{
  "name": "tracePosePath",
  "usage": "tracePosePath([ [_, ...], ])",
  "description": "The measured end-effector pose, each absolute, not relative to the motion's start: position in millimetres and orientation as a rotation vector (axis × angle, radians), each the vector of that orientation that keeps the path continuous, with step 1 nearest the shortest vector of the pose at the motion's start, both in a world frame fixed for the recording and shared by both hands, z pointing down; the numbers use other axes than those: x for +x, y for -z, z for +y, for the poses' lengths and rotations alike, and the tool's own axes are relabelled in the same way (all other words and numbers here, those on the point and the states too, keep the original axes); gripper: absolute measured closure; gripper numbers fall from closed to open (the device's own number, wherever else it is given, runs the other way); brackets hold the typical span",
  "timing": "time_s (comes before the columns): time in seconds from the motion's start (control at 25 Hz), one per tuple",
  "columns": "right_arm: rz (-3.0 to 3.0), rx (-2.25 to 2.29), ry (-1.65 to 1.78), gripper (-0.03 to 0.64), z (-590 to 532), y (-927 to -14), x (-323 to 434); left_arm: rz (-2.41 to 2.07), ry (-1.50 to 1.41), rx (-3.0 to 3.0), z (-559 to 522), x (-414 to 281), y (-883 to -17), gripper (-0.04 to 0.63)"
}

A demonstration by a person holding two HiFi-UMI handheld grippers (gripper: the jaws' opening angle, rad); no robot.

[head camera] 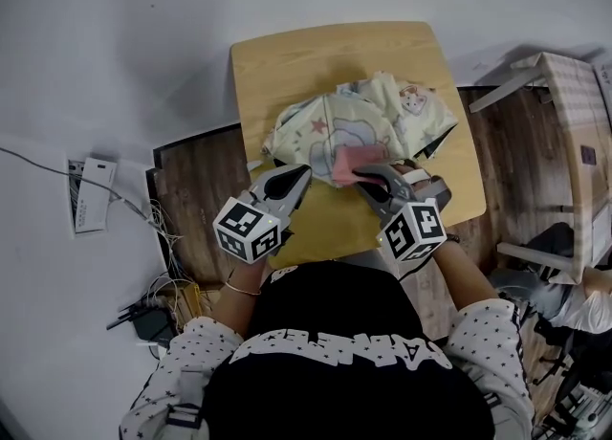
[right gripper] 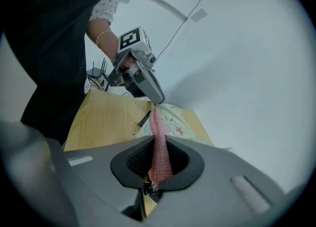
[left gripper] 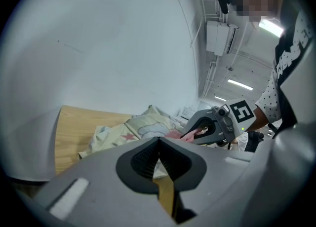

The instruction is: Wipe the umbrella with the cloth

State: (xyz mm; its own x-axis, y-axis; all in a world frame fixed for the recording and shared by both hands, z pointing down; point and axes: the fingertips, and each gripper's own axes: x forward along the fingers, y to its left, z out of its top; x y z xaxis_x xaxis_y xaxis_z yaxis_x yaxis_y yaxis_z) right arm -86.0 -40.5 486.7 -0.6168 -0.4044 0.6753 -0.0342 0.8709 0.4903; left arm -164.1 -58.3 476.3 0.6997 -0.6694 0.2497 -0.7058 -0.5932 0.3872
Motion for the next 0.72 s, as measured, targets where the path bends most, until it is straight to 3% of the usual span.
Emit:
tracePosePath([
  [0.32, -2.522, 0.261, 0.316, 0.581, -18, -445, -97, -1.09, -0.09, 2.455, -58, -152, -455, 0.594],
  [0.72, -2.801, 0.562, 0.046, 0.583, -67, -387, -70, -1.144, -0.136, 2.492, -47, -140, -433, 0.594],
])
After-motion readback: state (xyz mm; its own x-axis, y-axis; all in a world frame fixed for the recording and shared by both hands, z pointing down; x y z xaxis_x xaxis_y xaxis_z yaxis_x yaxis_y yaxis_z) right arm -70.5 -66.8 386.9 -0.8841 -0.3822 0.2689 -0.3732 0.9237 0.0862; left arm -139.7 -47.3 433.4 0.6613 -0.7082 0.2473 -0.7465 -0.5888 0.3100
